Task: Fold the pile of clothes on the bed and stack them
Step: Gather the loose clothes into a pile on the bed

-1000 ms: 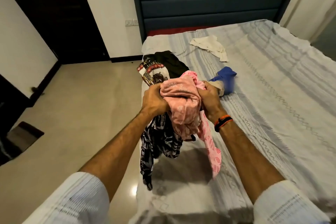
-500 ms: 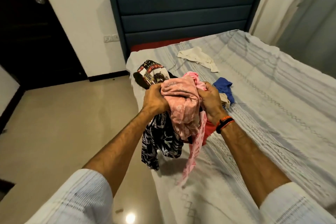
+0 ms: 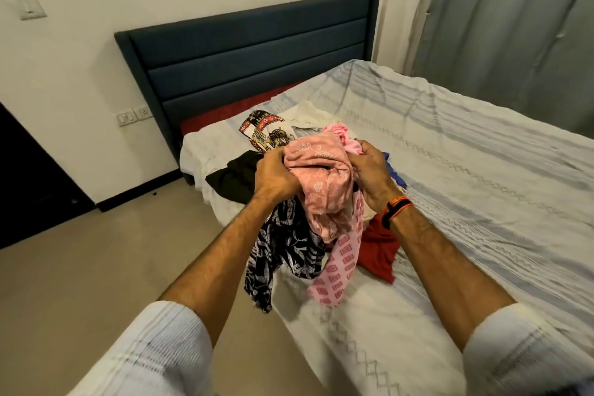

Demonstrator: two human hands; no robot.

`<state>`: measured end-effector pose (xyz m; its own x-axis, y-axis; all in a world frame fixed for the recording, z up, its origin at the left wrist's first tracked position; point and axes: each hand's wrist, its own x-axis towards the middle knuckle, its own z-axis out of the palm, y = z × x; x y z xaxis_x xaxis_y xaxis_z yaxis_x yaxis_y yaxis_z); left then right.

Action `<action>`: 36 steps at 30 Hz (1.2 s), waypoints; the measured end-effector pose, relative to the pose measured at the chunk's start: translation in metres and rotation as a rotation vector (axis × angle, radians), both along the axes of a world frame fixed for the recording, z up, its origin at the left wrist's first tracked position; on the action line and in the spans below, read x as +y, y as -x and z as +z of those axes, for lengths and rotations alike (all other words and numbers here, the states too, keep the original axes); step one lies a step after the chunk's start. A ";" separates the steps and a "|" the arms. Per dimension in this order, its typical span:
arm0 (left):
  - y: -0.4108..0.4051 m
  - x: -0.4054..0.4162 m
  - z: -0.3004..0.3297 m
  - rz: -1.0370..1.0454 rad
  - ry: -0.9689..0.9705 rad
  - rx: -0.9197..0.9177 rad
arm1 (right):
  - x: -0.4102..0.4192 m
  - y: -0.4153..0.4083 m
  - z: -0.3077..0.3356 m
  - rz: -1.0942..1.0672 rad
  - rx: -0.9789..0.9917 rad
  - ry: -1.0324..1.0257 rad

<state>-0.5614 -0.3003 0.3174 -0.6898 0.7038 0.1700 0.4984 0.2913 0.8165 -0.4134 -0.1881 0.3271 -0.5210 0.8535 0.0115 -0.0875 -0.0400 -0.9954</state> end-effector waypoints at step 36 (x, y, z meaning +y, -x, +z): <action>0.397 0.260 -0.141 -0.447 0.868 -0.142 | 0.229 0.349 -0.182 0.174 -0.940 -0.016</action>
<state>-0.9585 -0.0401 0.1768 -0.3038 0.7462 -0.5923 0.6227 0.6261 0.4694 -0.7623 0.0408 0.1452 -0.4426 0.7667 -0.4650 0.7537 0.0371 -0.6561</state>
